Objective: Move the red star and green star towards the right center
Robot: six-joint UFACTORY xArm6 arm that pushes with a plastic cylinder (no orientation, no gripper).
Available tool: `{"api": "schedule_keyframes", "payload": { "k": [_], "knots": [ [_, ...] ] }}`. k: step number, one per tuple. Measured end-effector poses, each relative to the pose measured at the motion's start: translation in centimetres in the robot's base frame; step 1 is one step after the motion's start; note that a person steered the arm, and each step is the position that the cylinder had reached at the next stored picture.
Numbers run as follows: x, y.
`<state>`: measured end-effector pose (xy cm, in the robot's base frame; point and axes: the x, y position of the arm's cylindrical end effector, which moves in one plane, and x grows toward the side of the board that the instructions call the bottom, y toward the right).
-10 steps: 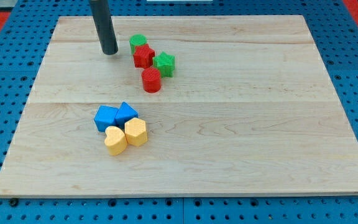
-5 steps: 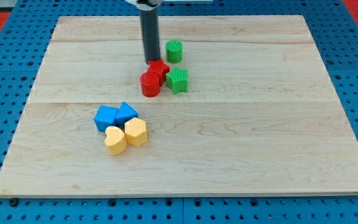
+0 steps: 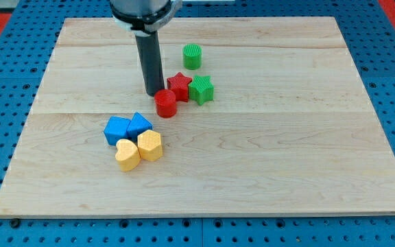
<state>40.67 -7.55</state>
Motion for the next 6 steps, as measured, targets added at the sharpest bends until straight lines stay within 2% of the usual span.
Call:
{"api": "schedule_keyframes", "payload": {
  "k": [1, 2, 3, 4, 5, 6],
  "knots": [
    [-0.3, 0.5],
    [-1.4, -3.1],
    [-1.7, -0.1],
    [-1.6, 8.1],
    [0.2, 17.7],
    [1.1, 22.7]
  ]
}}
